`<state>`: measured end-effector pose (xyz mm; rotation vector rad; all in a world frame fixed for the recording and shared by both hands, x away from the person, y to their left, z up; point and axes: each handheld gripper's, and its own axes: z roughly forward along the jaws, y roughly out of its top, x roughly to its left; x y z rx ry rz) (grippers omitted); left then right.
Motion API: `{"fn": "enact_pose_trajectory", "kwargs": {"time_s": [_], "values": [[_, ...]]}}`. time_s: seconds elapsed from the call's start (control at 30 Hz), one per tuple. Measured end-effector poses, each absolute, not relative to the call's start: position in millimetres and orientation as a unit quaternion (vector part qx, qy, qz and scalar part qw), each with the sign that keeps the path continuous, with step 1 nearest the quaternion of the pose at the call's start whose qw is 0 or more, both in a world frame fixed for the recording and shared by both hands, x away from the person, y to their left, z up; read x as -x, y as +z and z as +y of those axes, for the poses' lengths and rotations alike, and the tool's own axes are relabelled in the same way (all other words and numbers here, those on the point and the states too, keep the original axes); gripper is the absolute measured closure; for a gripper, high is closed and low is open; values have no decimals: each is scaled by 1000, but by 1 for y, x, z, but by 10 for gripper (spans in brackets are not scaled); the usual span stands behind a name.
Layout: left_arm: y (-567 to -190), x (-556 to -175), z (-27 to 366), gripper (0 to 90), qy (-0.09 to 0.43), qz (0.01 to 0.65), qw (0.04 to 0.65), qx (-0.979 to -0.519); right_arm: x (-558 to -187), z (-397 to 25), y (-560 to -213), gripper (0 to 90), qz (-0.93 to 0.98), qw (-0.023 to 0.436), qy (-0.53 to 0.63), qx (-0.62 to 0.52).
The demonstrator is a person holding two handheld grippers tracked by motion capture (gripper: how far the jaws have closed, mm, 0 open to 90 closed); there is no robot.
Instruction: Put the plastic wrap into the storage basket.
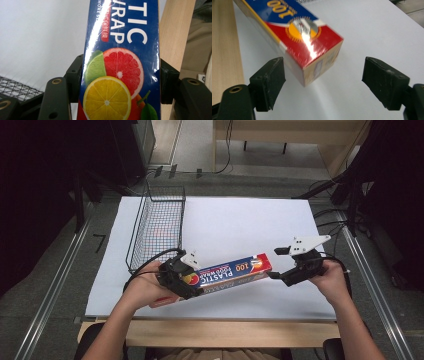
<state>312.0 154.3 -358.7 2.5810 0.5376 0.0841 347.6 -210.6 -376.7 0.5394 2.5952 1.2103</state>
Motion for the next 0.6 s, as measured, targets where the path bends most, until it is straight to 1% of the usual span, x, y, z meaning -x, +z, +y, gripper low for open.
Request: {"fn": "enact_pose_trajectory", "kwargs": {"time_s": [0.13,0.2,0.3,0.37,0.6], "values": [[-355,-314,160,393,31,212,255,-943,-349,-207,-384,189,887,111,407,-188],[-351,-315,164,394,47,222,262,-938,-348,-202,-395,189,886,115,399,-204],[-348,-317,167,394,52,235,270,-932,-348,-198,-405,189,891,120,383,-211],[-346,-318,169,394,52,243,274,-929,-350,-196,-410,189,888,113,384,-226],[-343,-321,176,394,50,276,280,-918,-352,-183,-423,189,887,113,375,-247]]}}
